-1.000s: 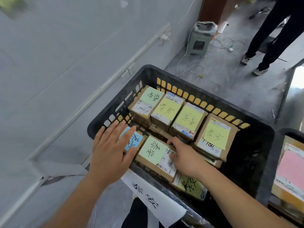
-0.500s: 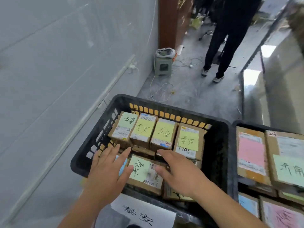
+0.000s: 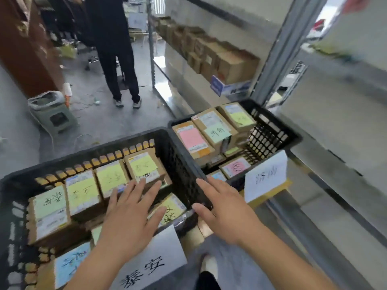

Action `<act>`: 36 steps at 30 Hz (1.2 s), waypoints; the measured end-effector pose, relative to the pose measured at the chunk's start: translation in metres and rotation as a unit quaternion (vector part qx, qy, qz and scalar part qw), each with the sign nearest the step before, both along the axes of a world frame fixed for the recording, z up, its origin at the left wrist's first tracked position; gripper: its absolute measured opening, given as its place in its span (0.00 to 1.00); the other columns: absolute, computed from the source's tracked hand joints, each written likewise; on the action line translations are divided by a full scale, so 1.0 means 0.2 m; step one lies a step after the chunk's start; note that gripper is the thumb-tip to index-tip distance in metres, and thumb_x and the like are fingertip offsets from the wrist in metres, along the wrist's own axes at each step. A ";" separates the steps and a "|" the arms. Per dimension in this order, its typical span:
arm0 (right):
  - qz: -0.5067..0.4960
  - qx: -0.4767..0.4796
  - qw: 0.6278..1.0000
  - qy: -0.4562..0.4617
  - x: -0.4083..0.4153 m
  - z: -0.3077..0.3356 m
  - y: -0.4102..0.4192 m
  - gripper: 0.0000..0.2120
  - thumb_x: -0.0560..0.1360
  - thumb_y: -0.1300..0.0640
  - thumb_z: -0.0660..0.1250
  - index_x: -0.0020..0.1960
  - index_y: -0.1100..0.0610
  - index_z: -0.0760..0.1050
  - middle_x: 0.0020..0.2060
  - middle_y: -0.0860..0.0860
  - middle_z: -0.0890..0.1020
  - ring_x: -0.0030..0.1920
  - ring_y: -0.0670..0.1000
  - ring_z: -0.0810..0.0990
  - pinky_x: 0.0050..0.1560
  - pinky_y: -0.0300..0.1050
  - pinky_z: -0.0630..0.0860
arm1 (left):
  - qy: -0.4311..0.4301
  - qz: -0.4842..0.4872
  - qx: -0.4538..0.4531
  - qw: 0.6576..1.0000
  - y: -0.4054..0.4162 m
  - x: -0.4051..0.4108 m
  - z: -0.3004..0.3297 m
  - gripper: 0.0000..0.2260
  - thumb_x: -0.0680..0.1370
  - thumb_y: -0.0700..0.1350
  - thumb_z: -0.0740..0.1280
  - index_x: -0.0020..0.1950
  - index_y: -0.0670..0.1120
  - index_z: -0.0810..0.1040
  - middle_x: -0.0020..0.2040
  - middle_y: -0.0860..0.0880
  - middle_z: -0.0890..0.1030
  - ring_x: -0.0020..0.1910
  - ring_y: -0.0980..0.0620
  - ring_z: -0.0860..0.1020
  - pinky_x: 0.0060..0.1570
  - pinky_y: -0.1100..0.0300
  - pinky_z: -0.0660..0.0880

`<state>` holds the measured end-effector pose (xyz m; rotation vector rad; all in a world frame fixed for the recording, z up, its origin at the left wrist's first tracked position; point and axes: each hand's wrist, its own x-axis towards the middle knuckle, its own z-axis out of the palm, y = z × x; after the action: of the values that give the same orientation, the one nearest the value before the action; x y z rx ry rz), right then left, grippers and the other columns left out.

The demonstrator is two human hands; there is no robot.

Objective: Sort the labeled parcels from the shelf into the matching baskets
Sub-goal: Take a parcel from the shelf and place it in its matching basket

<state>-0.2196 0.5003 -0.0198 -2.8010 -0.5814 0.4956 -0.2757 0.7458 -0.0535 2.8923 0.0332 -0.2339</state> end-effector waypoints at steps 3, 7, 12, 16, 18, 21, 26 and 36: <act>-0.074 -0.004 0.997 -0.003 -0.17 0.03 -0.27 0.33 0.82 0.31 0.49 0.83 0.39 0.45 0.83 0.46 0.49 0.83 0.51 0.46 0.81 0.56 0.49 | -0.011 -0.071 -0.012 0.997 -0.26 0.03 0.06 0.34 0.74 0.72 0.32 0.80 0.67 0.45 0.83 0.53 0.49 0.82 0.50 0.44 0.78 0.43 0.40; -0.186 0.010 0.982 -0.026 -0.41 0.04 -0.64 0.33 0.81 0.31 0.50 0.82 0.39 0.47 0.83 0.45 0.51 0.82 0.50 0.48 0.81 0.55 0.52 | -0.022 -0.166 -0.002 0.986 -0.67 0.01 0.10 0.34 0.74 0.72 0.33 0.80 0.65 0.42 0.83 0.53 0.48 0.82 0.49 0.44 0.78 0.44 0.39; -0.305 0.028 0.952 -0.029 -0.75 0.05 -1.11 0.33 0.81 0.31 0.49 0.82 0.39 0.45 0.83 0.45 0.48 0.83 0.49 0.45 0.82 0.55 0.50 | -0.025 -0.270 0.000 0.962 -1.21 -0.09 0.11 0.31 0.77 0.71 0.37 0.80 0.64 0.40 0.83 0.52 0.46 0.81 0.49 0.44 0.78 0.44 0.38; -0.389 0.028 0.920 -0.041 -1.08 0.01 -1.58 0.33 0.81 0.32 0.50 0.83 0.40 0.46 0.83 0.46 0.50 0.83 0.50 0.47 0.81 0.55 0.50 | -0.038 -0.351 0.003 0.936 -1.77 -0.24 0.11 0.32 0.77 0.71 0.36 0.80 0.64 0.38 0.83 0.51 0.49 0.82 0.50 0.45 0.78 0.45 0.40; -0.434 0.027 0.899 -0.048 -1.28 0.00 -1.81 0.33 0.81 0.32 0.51 0.83 0.41 0.46 0.83 0.47 0.50 0.83 0.51 0.47 0.81 0.56 0.51 | -0.036 -0.394 0.006 0.918 -2.07 -0.35 0.10 0.35 0.74 0.72 0.32 0.80 0.64 0.38 0.83 0.52 0.49 0.81 0.51 0.45 0.79 0.46 0.40; -0.496 0.023 0.866 -0.060 -1.59 0.00 -2.14 0.34 0.81 0.33 0.51 0.83 0.42 0.47 0.83 0.49 0.51 0.83 0.52 0.48 0.80 0.57 0.51 | -0.036 -0.451 -0.002 0.892 -2.51 -0.52 0.10 0.36 0.71 0.72 0.31 0.79 0.65 0.38 0.83 0.52 0.49 0.81 0.51 0.45 0.79 0.47 0.41; -0.591 0.025 0.804 -0.060 -2.03 0.00 -2.53 0.34 0.81 0.32 0.51 0.83 0.42 0.46 0.83 0.47 0.50 0.83 0.51 0.47 0.81 0.55 0.51 | -0.034 -0.531 -0.027 0.846 -3.07 -0.77 0.06 0.43 0.67 0.76 0.26 0.80 0.65 0.44 0.82 0.51 0.54 0.81 0.50 0.51 0.79 0.47 0.45; -0.706 0.034 0.707 -0.040 -2.42 -0.11 -3.16 0.42 0.72 0.23 0.39 0.82 0.39 0.46 0.83 0.44 0.50 0.83 0.50 0.48 0.80 0.55 0.52 | -0.036 -0.631 0.016 0.775 -3.97 -1.01 -0.04 0.31 0.76 0.70 0.53 0.75 0.58 0.69 0.67 0.45 0.80 0.64 0.43 0.79 0.68 0.44 0.68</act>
<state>-0.7027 -0.1320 -0.0421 -2.2585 1.4452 -0.0254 -0.4778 -0.0481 -0.0616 2.4053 -1.9112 -0.3132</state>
